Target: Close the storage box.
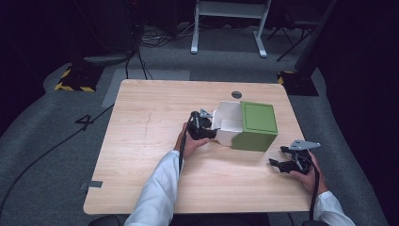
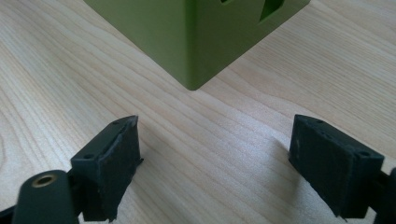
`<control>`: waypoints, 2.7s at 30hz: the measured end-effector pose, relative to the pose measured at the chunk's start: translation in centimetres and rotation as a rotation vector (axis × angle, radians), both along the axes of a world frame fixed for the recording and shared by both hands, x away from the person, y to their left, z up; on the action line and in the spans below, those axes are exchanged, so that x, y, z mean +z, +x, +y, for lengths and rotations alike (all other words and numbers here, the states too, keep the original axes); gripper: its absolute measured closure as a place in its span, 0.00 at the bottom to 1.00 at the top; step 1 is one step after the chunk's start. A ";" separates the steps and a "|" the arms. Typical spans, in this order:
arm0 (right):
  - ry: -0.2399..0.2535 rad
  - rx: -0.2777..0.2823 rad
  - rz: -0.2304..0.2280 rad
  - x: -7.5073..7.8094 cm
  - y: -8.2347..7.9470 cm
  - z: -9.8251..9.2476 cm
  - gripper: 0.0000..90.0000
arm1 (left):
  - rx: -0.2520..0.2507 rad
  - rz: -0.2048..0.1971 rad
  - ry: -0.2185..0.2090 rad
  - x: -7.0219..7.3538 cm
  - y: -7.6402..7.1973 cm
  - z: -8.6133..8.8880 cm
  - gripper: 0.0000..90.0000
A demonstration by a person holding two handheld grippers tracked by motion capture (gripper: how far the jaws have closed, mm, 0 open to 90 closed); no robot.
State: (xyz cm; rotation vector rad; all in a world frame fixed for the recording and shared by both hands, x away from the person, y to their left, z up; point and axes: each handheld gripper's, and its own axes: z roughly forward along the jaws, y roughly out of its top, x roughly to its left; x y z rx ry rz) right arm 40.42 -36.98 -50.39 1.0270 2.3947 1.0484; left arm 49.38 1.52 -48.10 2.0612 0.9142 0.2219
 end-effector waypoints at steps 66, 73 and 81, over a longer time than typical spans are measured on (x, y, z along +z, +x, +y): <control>0.000 0.000 0.001 0.0 0.0 0.0 0.18 | -0.086 -0.070 0.092 2.4 -0.1 -6.0 0.40; 0.000 0.000 0.001 0.0 0.0 0.0 0.18 | -0.095 -0.098 0.129 2.9 -0.3 -5.9 0.39; 0.000 0.000 0.000 0.0 0.0 0.0 0.18 | -0.083 -0.136 0.163 4.1 -0.6 -4.8 0.36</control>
